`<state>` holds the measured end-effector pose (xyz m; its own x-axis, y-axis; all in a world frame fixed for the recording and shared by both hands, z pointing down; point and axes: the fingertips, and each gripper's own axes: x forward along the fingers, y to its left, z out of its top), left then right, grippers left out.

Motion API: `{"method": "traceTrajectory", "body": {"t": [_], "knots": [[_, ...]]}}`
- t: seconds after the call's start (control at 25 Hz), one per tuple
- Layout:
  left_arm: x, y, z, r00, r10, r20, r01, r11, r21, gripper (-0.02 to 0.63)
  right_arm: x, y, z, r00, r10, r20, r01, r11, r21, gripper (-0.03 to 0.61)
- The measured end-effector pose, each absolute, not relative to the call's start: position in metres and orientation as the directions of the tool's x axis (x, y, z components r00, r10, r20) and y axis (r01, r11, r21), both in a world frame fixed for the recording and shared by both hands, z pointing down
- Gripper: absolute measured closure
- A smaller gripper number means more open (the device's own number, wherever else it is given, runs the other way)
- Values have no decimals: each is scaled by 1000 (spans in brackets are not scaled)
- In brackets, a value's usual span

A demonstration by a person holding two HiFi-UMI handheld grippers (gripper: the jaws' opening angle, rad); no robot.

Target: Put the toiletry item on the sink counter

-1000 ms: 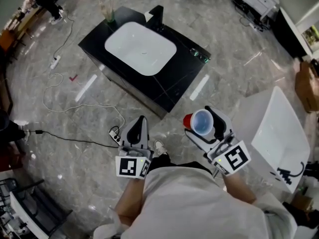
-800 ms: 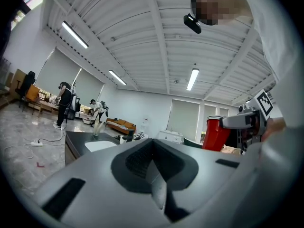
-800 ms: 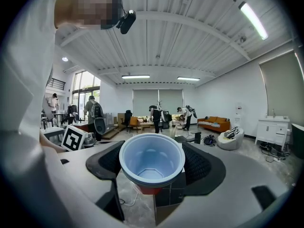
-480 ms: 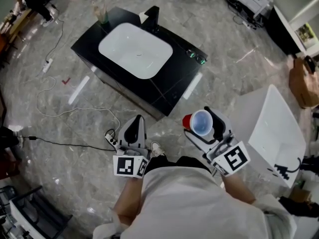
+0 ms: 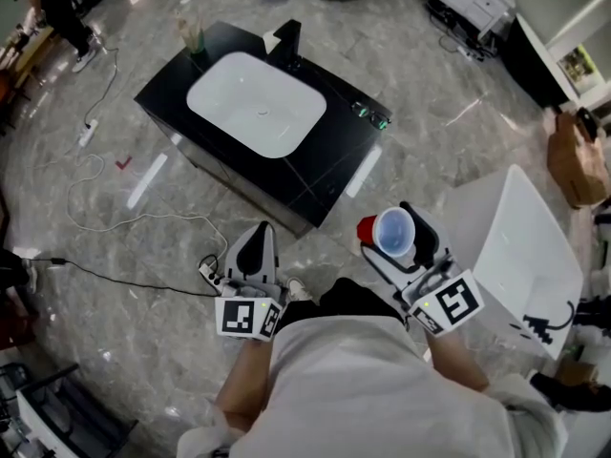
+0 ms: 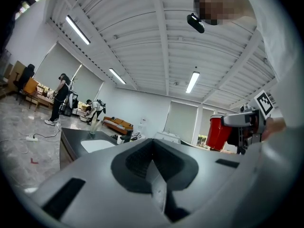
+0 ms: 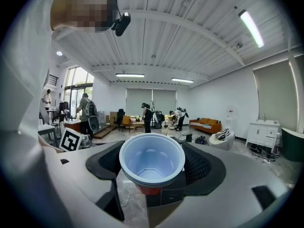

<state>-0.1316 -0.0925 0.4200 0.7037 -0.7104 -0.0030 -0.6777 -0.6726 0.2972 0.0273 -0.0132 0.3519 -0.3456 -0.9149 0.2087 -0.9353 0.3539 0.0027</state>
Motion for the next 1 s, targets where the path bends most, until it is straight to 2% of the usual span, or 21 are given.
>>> {"method": "traceTrajectory", "body": {"t": [0.44,1.0], "knots": [[-127,-97,403,697,-717,-23,-685,-674,277,612,41,-21,340,-341,-923,177,-938,346,-1,206],[-90,-115,387,622,-783,-19,-757,-607,243,612,73,-75,345,-472,-866,167,-877,480,7,206]]}}
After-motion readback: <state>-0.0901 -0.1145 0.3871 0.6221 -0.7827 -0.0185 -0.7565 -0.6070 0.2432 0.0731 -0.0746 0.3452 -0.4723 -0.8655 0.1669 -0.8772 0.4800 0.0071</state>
